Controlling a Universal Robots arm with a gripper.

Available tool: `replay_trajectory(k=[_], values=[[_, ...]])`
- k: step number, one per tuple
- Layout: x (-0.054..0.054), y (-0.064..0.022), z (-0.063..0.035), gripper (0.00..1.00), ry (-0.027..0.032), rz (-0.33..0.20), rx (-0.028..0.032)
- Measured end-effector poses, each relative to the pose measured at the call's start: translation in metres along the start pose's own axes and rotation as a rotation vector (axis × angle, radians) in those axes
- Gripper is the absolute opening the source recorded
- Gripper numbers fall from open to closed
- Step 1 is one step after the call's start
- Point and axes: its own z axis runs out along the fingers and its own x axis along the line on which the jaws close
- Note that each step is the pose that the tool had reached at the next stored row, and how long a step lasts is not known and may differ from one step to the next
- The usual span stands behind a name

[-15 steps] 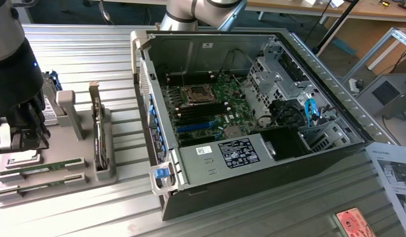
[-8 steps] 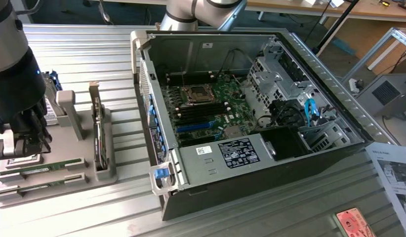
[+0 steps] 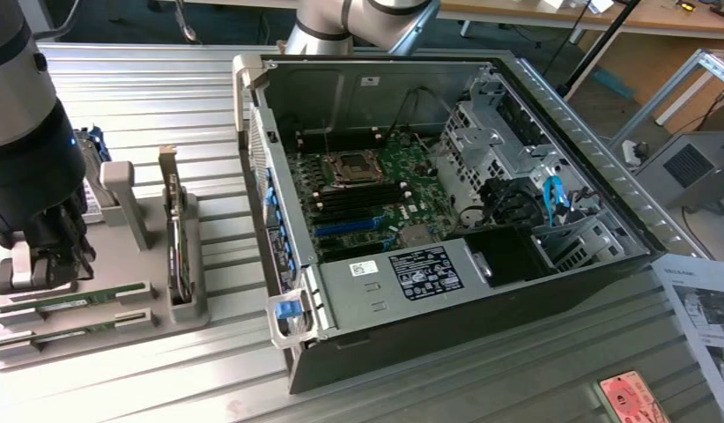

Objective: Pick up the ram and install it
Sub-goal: 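Pick up the ram and move it above insertion slot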

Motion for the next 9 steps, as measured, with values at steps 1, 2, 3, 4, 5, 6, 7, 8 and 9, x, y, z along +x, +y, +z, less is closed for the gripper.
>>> replay_trajectory(k=[1, 2, 3, 4, 5, 6, 7, 8, 9], values=[[0.0002, 0.0000, 0.0009, 0.24, 0.0000, 0.000, 0.0000], [0.0004, -0.0001, 0.0017, 0.24, 0.0001, 0.000, -0.0001], [0.0007, -0.0001, 0.0027, 0.24, 0.0000, 0.000, -0.0001], [0.0009, -0.0002, 0.0035, 0.24, 0.0001, 0.000, -0.0001], [0.0012, -0.0002, 0.0045, 0.24, 0.0000, 0.000, -0.0002], [0.0014, -0.0003, 0.0053, 0.24, 0.0000, 0.000, -0.0002], [0.0017, -0.0003, 0.0063, 0.24, 0.0001, 0.000, -0.0003], [0.0020, -0.0004, 0.0075, 0.24, 0.0000, 0.000, -0.0002], [0.0022, -0.0004, 0.0084, 0.24, 0.0001, 0.000, -0.0003]])
